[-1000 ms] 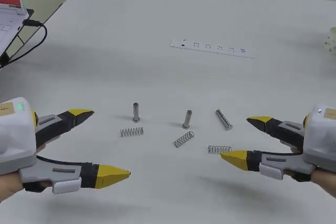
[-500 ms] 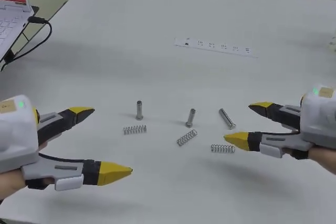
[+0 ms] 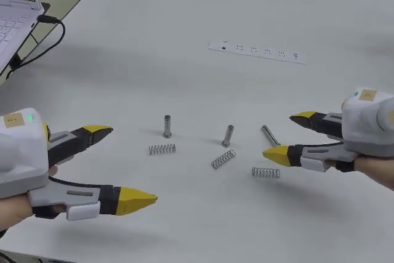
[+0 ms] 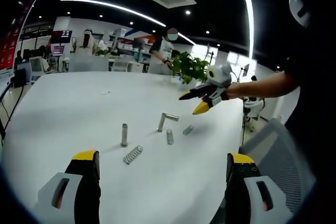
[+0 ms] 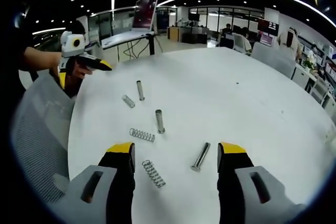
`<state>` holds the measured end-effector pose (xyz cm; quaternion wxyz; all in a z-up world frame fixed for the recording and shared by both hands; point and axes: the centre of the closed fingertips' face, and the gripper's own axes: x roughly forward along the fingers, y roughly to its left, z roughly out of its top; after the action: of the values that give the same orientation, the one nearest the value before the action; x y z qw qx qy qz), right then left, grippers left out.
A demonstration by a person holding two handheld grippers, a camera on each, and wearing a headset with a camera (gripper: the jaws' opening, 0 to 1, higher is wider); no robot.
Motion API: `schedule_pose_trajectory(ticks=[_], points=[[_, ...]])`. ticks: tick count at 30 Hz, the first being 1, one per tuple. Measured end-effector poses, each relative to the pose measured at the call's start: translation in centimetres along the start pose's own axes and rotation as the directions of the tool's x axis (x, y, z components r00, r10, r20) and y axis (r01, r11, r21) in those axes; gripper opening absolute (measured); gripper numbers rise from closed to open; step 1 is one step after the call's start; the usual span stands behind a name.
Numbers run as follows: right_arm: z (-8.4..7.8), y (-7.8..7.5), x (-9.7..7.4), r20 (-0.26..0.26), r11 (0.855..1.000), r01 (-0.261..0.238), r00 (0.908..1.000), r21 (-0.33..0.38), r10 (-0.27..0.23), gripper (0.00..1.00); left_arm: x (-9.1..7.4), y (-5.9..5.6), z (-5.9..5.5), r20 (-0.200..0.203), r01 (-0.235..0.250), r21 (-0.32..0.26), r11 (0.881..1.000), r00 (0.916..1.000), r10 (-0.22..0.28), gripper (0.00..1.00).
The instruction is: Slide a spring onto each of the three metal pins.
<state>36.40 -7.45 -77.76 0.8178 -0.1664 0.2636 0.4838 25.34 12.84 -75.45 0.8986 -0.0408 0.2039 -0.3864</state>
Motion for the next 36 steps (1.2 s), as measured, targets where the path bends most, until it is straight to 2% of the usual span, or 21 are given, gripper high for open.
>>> schedule_pose_trajectory(ticks=[7,10,15,23,27,33,36], points=[[-0.1,-1.3,1.1,-0.049,1.000,0.003,0.9988,0.027,-0.001,0.57,-0.1,0.2,-0.3,-0.007,-0.005,-0.014,1.000,1.0000,0.005,0.98],[-0.5,-1.9,1.6,-0.078,0.997,0.004,0.9969,0.074,0.002,0.52,-0.1,0.2,-0.1,0.000,-0.005,-0.014,1.000,1.0000,0.005,0.98],[-1.2,-2.7,2.1,-0.125,0.997,0.021,0.9921,0.078,-0.012,0.49,-0.1,0.3,0.0,0.005,-0.004,-0.016,1.000,1.0000,0.004,0.98],[-1.8,-3.8,3.0,-0.162,0.993,0.036,0.9866,0.110,-0.018,0.46,0.0,0.2,-0.3,-0.005,-0.003,-0.032,0.999,1.0000,0.003,0.98],[-1.9,-4.3,3.4,-0.179,0.991,0.043,0.9837,0.125,-0.020,0.42,0.0,0.3,-0.1,0.001,-0.003,-0.026,1.000,1.0000,0.003,0.98],[-2.0,-4.3,3.9,-0.204,0.987,0.030,0.9789,0.158,0.003,0.31,0.0,0.5,0.3,0.007,-0.002,-0.027,1.000,1.0000,0.002,0.98],[-2.2,-4.5,4.2,-0.229,0.986,0.036,0.9735,0.163,0.002,0.27,0.1,0.6,0.2,0.003,-0.005,-0.015,1.000,1.0000,0.005,0.98]])
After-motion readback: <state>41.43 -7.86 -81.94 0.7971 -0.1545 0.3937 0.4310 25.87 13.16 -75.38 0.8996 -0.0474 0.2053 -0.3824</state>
